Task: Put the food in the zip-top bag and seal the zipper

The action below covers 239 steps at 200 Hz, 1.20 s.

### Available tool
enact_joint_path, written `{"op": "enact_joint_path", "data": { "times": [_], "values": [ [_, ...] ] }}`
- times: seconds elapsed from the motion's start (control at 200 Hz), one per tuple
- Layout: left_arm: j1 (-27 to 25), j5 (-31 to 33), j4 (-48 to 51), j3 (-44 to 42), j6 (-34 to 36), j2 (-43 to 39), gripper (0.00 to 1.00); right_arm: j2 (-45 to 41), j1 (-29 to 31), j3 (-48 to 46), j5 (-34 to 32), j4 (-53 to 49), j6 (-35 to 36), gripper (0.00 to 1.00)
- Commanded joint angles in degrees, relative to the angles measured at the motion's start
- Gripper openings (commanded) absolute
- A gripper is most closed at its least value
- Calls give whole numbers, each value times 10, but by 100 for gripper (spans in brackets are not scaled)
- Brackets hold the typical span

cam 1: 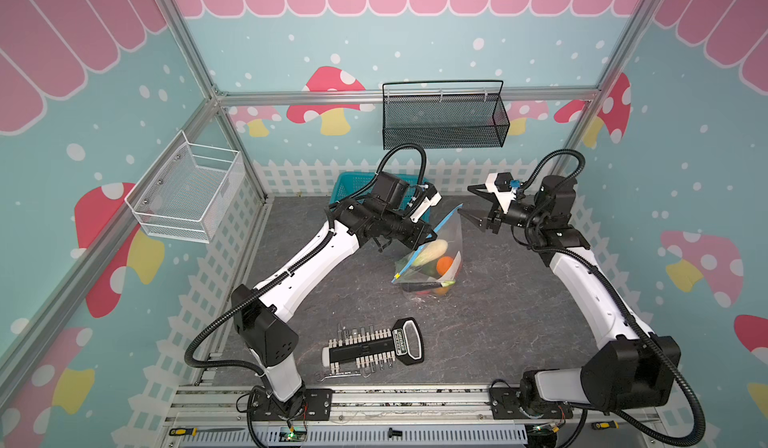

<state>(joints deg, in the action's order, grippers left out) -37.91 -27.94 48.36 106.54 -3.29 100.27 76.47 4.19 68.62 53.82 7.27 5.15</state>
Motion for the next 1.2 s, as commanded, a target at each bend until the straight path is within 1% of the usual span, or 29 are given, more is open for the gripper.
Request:
{"op": "enact_joint_path", "data": {
  "times": [0.0, 0.055, 0.13, 0.205, 0.335, 0.465, 0.63, 0.825, 1.016, 1.101, 1.191],
  "values": [
    [1, -24, -37, 7, -37, 1, 0, -29, 4, -29, -130, 132, -213, 70],
    [1, -25, -43, 10, -47, 5, 0, -46, 4, -47, -177, 115, -240, 70],
    [1, -32, -49, 16, -64, 12, 0, -80, 3, -78, -225, 94, -257, 75],
    [1, -40, -52, 23, -80, 19, 0, -119, 4, -108, -271, 77, -265, 79],
    [1, -40, -60, 34, -114, 28, 0, -173, 4, -148, -315, 55, -275, 81],
    [1, -44, -70, 37, -153, 38, 0, -198, 3, -179, -313, 44, -289, 81],
    [1, -62, -85, 45, -207, 53, 0, -200, 3, -205, -312, 47, -302, 81],
    [-3, -73, -200, -10, -320, 46, 0, -184, 4, -179, -315, 46, -284, 81],
    [-17, -49, -334, -69, -451, 41, 0, -170, 2, -184, -317, 61, -285, 80],
    [-30, -27, -364, -70, -481, 49, 0, -168, 3, -186, -325, 61, -287, 80],
    [-43, -20, -391, -53, -510, 65, 0, -170, 3, -187, -327, 62, -287, 80]
  ]
}}
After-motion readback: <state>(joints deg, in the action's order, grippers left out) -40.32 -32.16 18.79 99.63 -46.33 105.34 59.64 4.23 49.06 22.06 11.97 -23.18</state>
